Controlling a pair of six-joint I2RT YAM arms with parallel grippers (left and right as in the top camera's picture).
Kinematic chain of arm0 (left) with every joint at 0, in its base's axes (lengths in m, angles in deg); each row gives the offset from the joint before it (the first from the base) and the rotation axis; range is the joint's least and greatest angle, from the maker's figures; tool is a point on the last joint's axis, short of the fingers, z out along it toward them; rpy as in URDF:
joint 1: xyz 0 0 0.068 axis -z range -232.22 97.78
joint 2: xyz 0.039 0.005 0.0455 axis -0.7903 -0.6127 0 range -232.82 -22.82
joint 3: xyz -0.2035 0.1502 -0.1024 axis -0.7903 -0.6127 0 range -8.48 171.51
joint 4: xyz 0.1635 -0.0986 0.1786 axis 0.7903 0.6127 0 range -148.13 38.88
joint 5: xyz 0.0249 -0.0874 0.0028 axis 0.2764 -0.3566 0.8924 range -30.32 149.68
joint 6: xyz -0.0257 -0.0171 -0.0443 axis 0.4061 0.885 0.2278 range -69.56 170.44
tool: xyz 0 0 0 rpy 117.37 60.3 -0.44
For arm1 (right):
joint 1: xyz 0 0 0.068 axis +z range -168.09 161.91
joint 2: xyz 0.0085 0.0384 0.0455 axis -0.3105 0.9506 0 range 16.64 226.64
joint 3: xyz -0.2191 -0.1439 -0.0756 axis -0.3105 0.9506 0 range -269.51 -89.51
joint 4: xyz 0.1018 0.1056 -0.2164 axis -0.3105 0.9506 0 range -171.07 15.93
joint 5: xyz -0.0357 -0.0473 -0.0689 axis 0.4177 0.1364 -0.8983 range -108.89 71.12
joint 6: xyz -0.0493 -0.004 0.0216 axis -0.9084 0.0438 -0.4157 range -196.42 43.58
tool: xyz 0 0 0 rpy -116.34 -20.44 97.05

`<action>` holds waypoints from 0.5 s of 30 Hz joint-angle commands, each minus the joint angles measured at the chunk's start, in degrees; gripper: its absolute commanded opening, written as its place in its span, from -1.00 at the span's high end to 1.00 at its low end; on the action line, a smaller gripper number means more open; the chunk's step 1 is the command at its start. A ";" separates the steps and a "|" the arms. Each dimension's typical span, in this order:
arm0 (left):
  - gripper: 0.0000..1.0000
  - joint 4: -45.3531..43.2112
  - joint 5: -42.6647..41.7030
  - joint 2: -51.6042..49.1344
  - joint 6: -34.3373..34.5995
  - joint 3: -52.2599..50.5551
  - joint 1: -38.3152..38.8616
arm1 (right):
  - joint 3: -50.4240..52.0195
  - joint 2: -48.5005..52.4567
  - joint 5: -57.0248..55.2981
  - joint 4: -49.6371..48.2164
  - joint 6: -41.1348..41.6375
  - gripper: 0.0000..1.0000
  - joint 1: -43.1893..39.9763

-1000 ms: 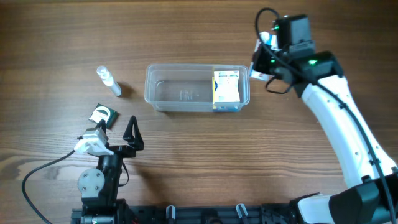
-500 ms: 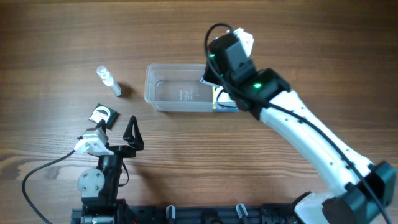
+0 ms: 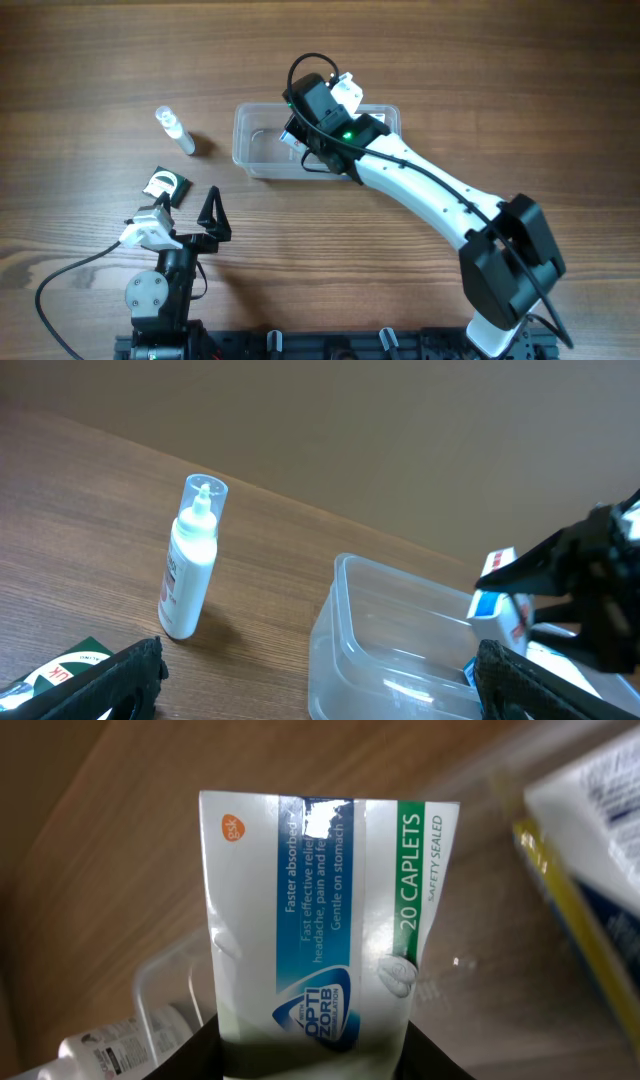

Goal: Pack container
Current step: 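Carry the Panadol box left over the clear container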

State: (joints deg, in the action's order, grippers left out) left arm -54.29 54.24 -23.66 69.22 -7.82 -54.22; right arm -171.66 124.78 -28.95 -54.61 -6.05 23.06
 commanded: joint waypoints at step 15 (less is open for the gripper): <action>-0.99 0.24 0.74 0.02 -0.48 -0.35 -0.42 | -0.87 2.14 0.44 -4.39 21.57 0.21 2.03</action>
State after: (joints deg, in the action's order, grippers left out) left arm -54.29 54.27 -23.66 69.25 -7.84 -54.22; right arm -171.66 125.67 -27.86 -59.12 12.59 24.63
